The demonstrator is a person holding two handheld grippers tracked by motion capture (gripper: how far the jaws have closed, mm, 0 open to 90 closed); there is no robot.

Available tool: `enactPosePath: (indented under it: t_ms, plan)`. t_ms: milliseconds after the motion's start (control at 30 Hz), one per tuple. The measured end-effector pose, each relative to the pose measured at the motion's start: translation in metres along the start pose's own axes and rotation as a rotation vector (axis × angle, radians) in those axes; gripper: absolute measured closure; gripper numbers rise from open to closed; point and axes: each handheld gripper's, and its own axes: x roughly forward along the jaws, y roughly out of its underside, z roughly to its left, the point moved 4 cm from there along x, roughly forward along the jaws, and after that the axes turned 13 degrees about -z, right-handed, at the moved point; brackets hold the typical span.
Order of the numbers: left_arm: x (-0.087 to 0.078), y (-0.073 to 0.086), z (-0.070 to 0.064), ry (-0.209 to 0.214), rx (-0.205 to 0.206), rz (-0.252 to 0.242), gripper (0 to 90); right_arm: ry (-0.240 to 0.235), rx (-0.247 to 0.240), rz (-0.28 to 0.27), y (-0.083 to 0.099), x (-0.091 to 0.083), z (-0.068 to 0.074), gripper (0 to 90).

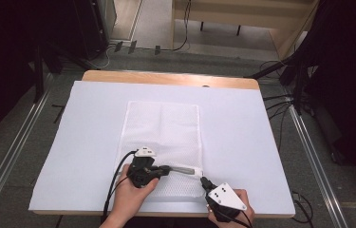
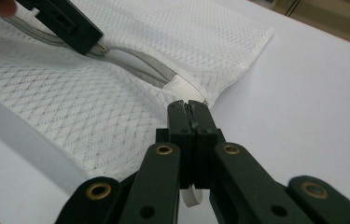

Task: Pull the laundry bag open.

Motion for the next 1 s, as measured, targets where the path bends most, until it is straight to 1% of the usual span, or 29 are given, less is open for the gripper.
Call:
enactPosePath:
  t_ms: [33,67,100,133,167,200,233,267,300,333,367,400,500,633,667,700,733,767,833,867,933,1000]
  plan:
    - [-0.008,0.001,0.007,0.010,-0.003,-0.003,87.4,0.000,0.000,-0.001,0.000,0.000,0.000,90.0]
    - [-0.008,0.001,0.007,0.010,-0.003,-0.003,87.4,0.000,0.000,-0.001,0.000,0.000,0.000,90.0]
    - [-0.013,0.001,0.011,0.008,-0.006,-0.008,87.4,0.000,0.000,-0.001,0.000,0.000,0.000,90.0]
    - [-0.017,0.001,0.015,0.002,-0.017,-0.012,87.4,-0.001,-0.001,-0.002,0.000,-0.001,0.000,90.0]
    - [-0.026,0.002,0.024,-0.015,-0.023,-0.022,87.4,0.001,-0.002,-0.001,-0.001,-0.001,0.000,90.0]
    - [-0.026,0.002,0.024,-0.015,-0.023,-0.022,87.4,0.001,-0.002,-0.001,-0.001,-0.001,0.000,90.0]
    - [-0.033,0.002,0.029,-0.034,-0.026,-0.030,87.4,0.003,-0.003,-0.001,-0.001,-0.001,0.000,90.0]
    - [-0.038,0.004,0.034,-0.040,-0.036,-0.034,87.4,0.006,-0.007,0.000,-0.001,-0.001,-0.001,90.0]
    - [-0.041,0.005,0.037,-0.039,-0.042,-0.038,87.4,0.006,0.001,0.001,-0.001,-0.002,-0.001,90.0]
    - [-0.050,0.009,0.044,-0.049,-0.053,-0.047,87.3,0.006,0.004,0.002,0.000,-0.002,-0.003,90.0]
    - [-0.054,0.011,0.047,-0.057,-0.049,-0.043,87.3,0.008,0.005,0.002,0.000,-0.002,-0.003,90.0]
    - [-0.054,0.011,0.047,-0.057,-0.049,-0.043,87.4,0.008,0.005,0.002,0.000,-0.002,-0.003,90.0]
    - [-0.065,0.014,0.054,-0.072,-0.051,-0.051,87.4,0.012,0.008,0.003,0.000,-0.002,-0.004,90.0]
    - [-0.081,0.015,0.067,-0.104,-0.068,-0.078,87.4,0.016,0.007,0.003,-0.001,-0.002,-0.004,90.0]
    - [-0.088,0.016,0.074,-0.120,-0.077,-0.088,87.4,0.015,0.006,0.003,-0.001,-0.003,-0.004,90.0]
    - [-0.092,0.016,0.077,-0.134,-0.082,-0.096,87.4,0.015,0.005,0.001,-0.001,-0.003,-0.004,90.0]
    - [-0.096,0.017,0.081,-0.141,-0.084,-0.101,87.4,0.017,0.004,-0.001,-0.001,-0.004,-0.005,90.0]
    - [-0.096,0.017,0.081,-0.141,-0.084,-0.101,87.3,0.017,0.004,-0.001,-0.001,-0.004,-0.005,90.0]
    - [-0.106,0.019,0.088,-0.152,-0.102,-0.116,87.4,0.019,0.006,-0.001,-0.001,-0.004,-0.007,90.0]
    - [-0.106,0.019,0.088,-0.152,-0.102,-0.116,87.4,0.020,0.006,-0.001,-0.001,-0.004,-0.007,90.0]
    - [-0.113,0.020,0.092,-0.173,-0.101,-0.125,87.4,0.022,0.005,0.001,-0.002,-0.004,-0.008,90.0]
    - [-0.114,0.021,0.093,-0.172,-0.102,-0.125,87.4,0.022,0.007,-0.001,-0.002,-0.005,-0.008,90.0]
